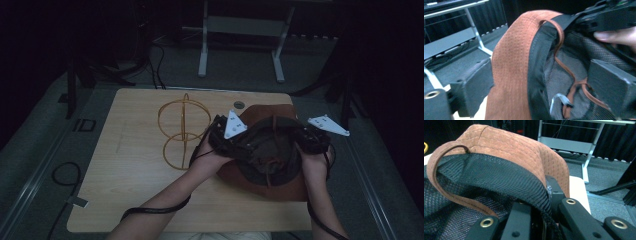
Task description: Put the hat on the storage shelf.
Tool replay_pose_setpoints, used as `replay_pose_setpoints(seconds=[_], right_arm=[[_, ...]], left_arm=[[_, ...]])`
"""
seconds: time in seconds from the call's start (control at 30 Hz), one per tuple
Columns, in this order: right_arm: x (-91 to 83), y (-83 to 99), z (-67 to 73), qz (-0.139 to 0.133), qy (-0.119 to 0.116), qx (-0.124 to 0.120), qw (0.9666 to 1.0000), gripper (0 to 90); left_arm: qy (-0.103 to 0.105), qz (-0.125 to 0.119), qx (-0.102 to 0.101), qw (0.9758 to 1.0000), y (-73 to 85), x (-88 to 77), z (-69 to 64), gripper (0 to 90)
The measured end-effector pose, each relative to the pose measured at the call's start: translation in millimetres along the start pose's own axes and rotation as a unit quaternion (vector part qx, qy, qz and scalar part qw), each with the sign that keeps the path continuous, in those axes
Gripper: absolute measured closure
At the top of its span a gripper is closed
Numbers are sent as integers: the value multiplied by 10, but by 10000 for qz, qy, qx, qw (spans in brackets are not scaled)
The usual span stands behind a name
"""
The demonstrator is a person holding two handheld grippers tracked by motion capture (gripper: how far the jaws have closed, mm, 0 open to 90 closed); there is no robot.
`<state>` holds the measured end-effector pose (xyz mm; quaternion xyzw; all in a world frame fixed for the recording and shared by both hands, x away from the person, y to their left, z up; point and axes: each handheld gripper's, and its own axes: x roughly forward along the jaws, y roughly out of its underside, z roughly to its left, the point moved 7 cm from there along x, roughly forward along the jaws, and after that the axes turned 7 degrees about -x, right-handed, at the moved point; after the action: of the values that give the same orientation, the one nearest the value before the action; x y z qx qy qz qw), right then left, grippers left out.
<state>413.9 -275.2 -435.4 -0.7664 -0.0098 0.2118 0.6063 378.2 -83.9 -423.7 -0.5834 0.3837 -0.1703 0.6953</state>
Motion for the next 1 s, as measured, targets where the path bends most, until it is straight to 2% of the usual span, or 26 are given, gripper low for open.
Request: replay_pose_setpoints(seconds=[0.13, 0.2, 0.23, 0.3, 0.43, 0.5, 0.6, 0.63, 0.73, 0.8, 0.9, 1.0], right_arm=[[-35, -3, -26, -18, 11, 14, 10000, 842], [-51, -8, -30, -26, 3, 23, 10000, 842], [-55, -10, -28, -26, 1, 9, 10000, 842], [-67, -12, -9, -13, -24, -15, 10000, 842], [-77, -1, 32, -19, -73, -20, 10000, 841], [-74, 8, 64, 0, -90, -74, 9999, 842], [-76, 18, 77, -13, -88, -26, 10000, 841], [-77, 24, 80, -1, -70, -32, 10000, 841], [-65, 52, 114, 32, -105, -50, 9999, 839], [-56, 78, 144, 32, -124, -13, 9999, 839], [-63, 96, 153, 13, -118, 44, 9999, 823], [-91, 106, 153, -14, -204, 160, 9997, 742]], left_arm=[[-181, 264, 48, 9995, 24, 209, 10, 147], [-314, 453, 100, 9984, 47, 305, 15, 159], [-475, 572, 229, 9970, 62, 355, 26, 180], [-696, 641, 325, 9950, 67, 422, 43, 220], [-997, 703, 332, 9920, 62, 546, 89, 355], [-1053, 704, 276, 9916, 61, 593, 111, 448], [-1178, 729, 377, 9896, 82, 629, 143, 583], [-1190, 713, 317, 9898, 89, 637, 151, 657], [-1241, 628, 262, 9899, 81, 635, 160, 790], [-1253, 585, 242, 9901, 63, 634, 160, 846], [-1249, 596, 245, 9901, 37, 635, 165, 859], [-1271, 537, 272, 9901, -24, 606, 187, 862]])
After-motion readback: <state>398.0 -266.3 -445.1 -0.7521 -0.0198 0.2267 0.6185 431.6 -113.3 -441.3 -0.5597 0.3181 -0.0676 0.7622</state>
